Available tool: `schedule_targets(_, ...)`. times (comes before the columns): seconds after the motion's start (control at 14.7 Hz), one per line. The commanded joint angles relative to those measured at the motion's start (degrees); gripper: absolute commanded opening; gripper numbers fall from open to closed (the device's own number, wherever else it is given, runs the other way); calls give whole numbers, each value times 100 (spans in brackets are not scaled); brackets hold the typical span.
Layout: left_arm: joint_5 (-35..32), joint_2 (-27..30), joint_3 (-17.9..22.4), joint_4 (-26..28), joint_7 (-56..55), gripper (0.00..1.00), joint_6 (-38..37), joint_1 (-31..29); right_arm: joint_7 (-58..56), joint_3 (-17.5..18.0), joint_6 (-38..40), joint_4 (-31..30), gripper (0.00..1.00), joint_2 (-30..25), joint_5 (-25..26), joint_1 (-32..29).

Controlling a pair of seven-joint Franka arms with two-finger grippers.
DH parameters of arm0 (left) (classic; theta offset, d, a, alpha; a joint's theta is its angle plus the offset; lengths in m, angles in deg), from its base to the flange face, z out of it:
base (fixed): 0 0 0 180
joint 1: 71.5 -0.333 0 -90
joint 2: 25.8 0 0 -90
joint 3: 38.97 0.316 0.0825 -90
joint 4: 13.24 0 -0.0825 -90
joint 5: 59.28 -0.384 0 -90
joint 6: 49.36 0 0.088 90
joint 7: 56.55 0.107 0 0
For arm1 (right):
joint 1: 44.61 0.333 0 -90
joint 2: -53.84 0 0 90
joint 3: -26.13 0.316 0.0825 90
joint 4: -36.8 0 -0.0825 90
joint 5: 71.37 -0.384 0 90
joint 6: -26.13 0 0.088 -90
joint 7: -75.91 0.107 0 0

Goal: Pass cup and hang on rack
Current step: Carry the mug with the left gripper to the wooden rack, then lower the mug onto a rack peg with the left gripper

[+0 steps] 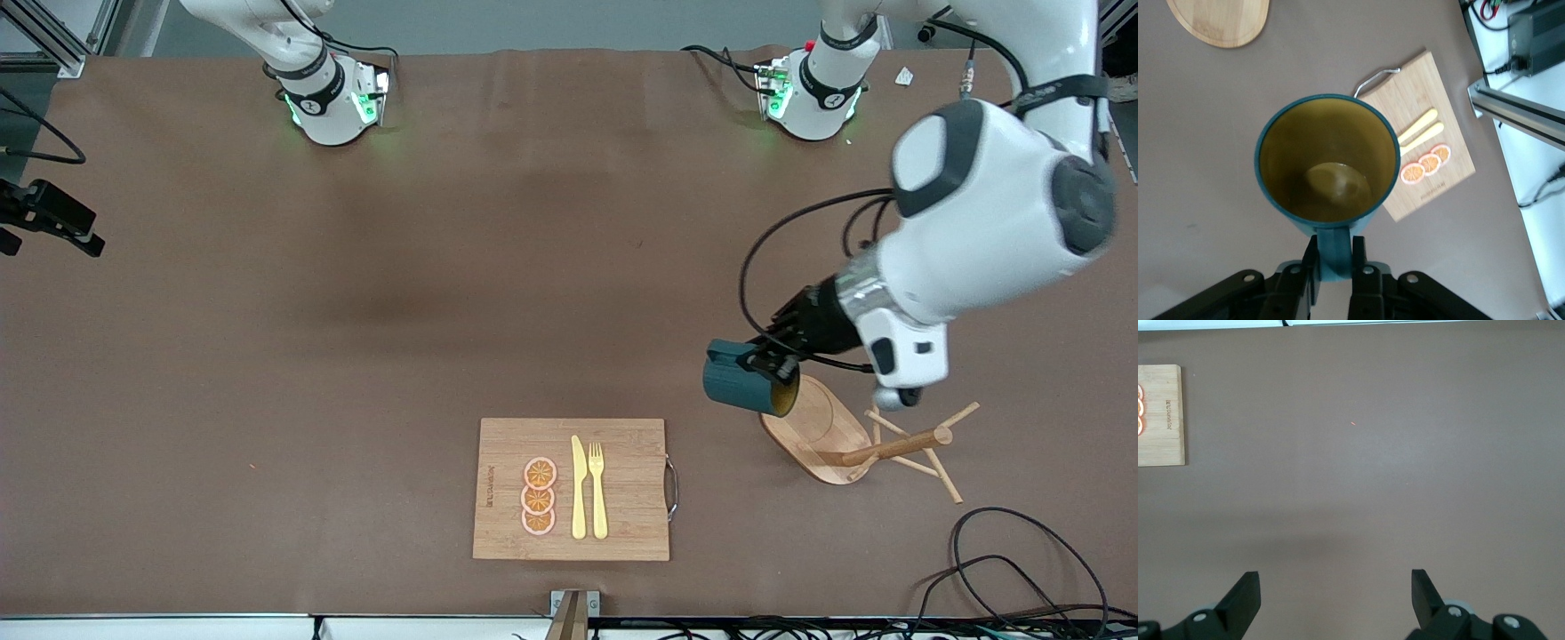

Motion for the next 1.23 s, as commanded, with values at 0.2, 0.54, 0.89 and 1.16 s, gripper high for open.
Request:
schedule_targets(0.2,1126,-55,-68,171,870,0,-358,-746,-95,67,50,0,100,-48,17,-120)
schedule_targets(0.54,2477,-556,-59,163,1423,0,-1051,-1562,-103,67,50,9,100,-48,17,-120)
schedule_targets(0.89,3403,-987,-59,163,1996,0,-1554,-2197,-121,67,50,9,100,-48,26,-112)
schedule_targets(1.16,3404,-1102,-59,163,1996,0,-1563,-2399,-121,67,50,9,100,-48,26,-121)
